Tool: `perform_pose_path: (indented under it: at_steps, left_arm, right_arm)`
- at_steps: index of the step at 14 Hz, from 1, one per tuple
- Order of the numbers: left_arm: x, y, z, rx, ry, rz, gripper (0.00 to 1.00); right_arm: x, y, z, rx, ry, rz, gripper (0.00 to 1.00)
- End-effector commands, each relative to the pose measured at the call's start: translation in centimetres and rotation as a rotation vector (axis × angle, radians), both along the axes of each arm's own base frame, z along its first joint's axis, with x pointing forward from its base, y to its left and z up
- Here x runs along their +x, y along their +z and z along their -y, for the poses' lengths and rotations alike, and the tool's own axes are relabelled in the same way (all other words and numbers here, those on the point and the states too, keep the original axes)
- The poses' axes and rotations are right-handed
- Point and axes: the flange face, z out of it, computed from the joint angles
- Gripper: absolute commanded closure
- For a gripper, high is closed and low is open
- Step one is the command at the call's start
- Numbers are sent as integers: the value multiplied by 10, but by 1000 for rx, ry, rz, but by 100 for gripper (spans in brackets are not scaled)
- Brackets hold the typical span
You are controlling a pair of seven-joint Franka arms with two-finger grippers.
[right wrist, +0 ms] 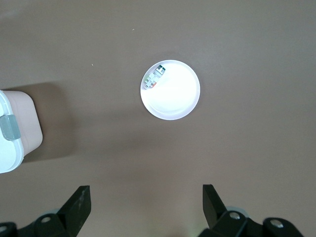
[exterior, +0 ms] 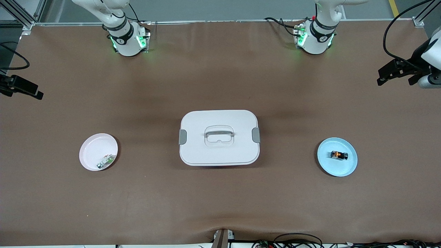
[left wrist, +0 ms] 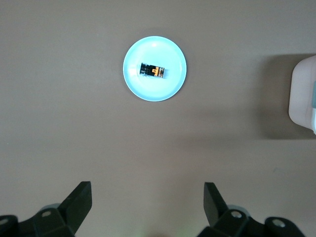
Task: Transfer orange switch to right arm and place
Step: 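Move the left gripper down toward the orange switch on the blue plate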
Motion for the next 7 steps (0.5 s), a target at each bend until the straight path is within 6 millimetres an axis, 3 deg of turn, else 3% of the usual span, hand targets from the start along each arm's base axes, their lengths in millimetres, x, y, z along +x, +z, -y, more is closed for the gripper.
perform_pose_path:
  at_steps: [1, 5, 7]
  left_arm:
    - [1, 5, -1, -15, -17, -7, 0]
    - [2, 4, -4, -16, -11, -8, 0]
    - [8, -5, -3, -14, -5, -25, 0]
  right_arm:
    - [-7, 4, 0, 9, -10, 0, 0]
    - [-7, 4, 0, 9, -10, 0, 0]
    - [-7, 4, 0, 9, -10, 0, 0]
